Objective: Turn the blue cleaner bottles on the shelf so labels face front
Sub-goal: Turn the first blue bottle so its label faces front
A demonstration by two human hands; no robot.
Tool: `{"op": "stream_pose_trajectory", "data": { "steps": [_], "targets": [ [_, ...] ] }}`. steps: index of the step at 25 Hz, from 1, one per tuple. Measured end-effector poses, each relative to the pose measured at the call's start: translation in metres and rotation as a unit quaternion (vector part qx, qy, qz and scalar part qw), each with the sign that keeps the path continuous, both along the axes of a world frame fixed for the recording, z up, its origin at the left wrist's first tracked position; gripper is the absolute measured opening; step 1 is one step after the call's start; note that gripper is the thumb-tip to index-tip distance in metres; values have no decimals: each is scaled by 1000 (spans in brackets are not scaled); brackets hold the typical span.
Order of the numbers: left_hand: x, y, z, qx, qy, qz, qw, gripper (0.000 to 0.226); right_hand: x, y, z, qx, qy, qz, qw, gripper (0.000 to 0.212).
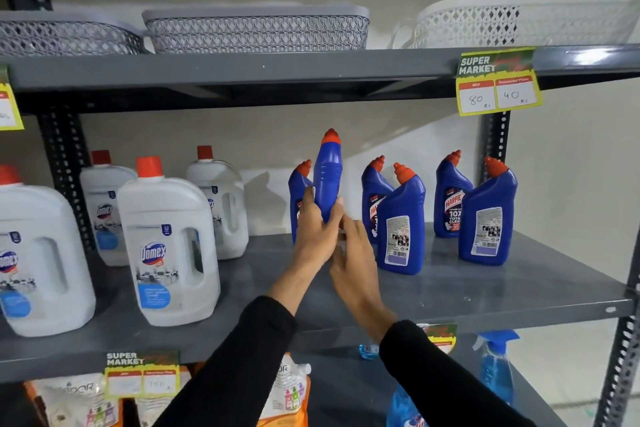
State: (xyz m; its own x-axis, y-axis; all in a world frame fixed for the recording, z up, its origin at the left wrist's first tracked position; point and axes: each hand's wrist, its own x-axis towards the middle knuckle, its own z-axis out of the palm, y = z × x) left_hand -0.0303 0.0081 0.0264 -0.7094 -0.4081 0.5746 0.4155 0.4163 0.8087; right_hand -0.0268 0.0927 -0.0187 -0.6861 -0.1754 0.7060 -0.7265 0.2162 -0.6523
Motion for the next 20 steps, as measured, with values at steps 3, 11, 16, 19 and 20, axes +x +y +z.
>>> {"op": "stream_pose_trajectory", "data": {
  "steps": [3, 11, 16, 19, 20],
  "targets": [
    [7, -9, 3, 58, 17, -28, 998, 32, -12, 9, 7, -19, 12, 42, 999, 39],
    [18, -28, -9, 16, -3, -92, 996, 30, -35, 15, 32, -72, -258, 207, 941, 43],
    [21, -41, -4, 16, 42, -84, 995, 29, -30, 3, 27, -141, -200, 107, 964, 45],
    [21, -47, -7, 18, 56, -54, 997, 25, -29, -4, 30, -99, -135, 62, 984, 50],
    [21, -49, -9, 19, 62, -42, 997, 26, -29, -7, 31, -88, -131, 60, 986, 52]
  ]
}}
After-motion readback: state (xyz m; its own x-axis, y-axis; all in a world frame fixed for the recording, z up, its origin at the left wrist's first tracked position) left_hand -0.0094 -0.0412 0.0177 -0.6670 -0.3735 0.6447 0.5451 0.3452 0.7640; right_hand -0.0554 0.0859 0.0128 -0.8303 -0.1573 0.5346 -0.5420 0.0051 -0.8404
